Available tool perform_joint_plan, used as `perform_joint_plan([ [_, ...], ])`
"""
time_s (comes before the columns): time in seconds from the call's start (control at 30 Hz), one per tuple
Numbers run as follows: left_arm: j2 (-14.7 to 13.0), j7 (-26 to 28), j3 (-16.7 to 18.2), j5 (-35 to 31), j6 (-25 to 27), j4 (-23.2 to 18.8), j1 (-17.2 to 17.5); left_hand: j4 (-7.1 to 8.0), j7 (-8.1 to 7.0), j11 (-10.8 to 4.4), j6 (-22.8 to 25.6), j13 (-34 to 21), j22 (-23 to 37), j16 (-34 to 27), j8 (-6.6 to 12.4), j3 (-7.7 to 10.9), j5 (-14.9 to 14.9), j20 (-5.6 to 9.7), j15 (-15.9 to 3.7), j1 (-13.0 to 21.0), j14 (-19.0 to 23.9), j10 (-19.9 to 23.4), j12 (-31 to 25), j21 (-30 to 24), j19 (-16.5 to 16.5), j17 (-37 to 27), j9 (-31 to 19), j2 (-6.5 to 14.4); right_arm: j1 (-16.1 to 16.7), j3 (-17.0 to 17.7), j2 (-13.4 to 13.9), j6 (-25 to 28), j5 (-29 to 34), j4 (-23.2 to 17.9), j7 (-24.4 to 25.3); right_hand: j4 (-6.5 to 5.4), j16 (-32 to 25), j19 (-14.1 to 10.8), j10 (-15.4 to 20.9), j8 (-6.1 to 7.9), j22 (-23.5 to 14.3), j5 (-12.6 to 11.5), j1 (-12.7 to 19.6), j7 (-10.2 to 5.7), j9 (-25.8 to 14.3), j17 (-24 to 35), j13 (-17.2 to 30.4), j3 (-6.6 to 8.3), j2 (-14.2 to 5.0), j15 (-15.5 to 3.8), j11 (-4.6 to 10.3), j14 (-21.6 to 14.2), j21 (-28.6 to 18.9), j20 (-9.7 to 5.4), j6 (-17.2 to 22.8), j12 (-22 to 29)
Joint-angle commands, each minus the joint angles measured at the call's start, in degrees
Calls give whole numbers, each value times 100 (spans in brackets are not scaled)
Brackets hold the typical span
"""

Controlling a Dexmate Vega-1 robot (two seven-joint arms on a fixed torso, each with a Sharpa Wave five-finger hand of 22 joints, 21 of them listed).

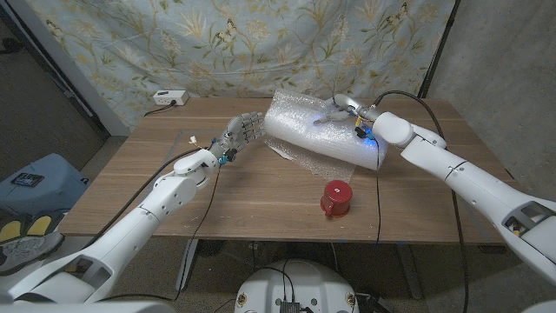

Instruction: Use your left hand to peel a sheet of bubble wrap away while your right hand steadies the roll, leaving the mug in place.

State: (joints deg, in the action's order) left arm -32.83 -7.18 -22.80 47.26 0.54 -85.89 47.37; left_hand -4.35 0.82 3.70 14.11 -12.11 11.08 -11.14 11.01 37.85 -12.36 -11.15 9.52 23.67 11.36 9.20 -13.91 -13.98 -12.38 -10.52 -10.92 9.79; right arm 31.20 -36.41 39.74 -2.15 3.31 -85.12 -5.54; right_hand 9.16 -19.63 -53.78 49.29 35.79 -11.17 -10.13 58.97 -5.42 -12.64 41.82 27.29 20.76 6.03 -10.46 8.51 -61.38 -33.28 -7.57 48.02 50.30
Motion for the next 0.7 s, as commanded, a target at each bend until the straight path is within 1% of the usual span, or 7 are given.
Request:
perform_joint_plan([
  [0.03,37,-141,-15,18,-1,134,-80,-33,-5,45,-1,-31,26,-4,0,7,-26,-5,-1,-43,55,8,34,-2,-16,-27,-21,-1,47,165,-11,298,-405,-181,-53,-2,32,25,77,1,-7,-47,478,-5,-22,18,19,-25,-447,-305,19,-68,-32,-61,59,11],
  [0.33,79,-153,-29,24,-3,164,-91,-35,-3,51,-5,-32,26,-4,0,4,-27,-9,2,-48,58,12,35,0,-13,-27,-20,-4,119,380,-65,587,-1097,-220,-158,2,31,9,112,-6,-3,-48,512,5,-24,40,30,-46,-457,-300,23,-110,-64,-64,74,18],
  [0.53,80,-128,-34,34,40,141,-83,-38,2,54,-4,-33,26,-4,2,4,-27,-10,6,-48,60,12,36,0,-13,-26,-20,-5,160,466,-80,616,-1440,-177,-173,2,44,10,103,-15,0,-46,534,18,-25,40,48,-66,-462,-302,16,-126,-82,-64,79,17],
  [0.57,77,-124,-35,33,45,134,-79,-37,-1,53,-4,-33,26,-4,2,4,-27,-12,2,-50,59,12,37,1,-14,-27,-20,-3,167,479,-85,625,-1497,-167,-177,7,41,12,101,-18,1,-47,544,41,-26,50,58,-67,-461,-304,9,-130,-85,-67,76,20],
  [0.7,78,-105,-41,28,58,116,-73,-41,0,48,-9,-33,27,-3,1,4,-28,-8,0,-49,58,13,38,-1,-19,-25,-20,-5,188,522,-90,643,-1714,-129,-214,7,44,14,120,-24,2,-44,561,36,-26,51,44,-83,-464,-302,7,-144,-97,-68,82,13],
])
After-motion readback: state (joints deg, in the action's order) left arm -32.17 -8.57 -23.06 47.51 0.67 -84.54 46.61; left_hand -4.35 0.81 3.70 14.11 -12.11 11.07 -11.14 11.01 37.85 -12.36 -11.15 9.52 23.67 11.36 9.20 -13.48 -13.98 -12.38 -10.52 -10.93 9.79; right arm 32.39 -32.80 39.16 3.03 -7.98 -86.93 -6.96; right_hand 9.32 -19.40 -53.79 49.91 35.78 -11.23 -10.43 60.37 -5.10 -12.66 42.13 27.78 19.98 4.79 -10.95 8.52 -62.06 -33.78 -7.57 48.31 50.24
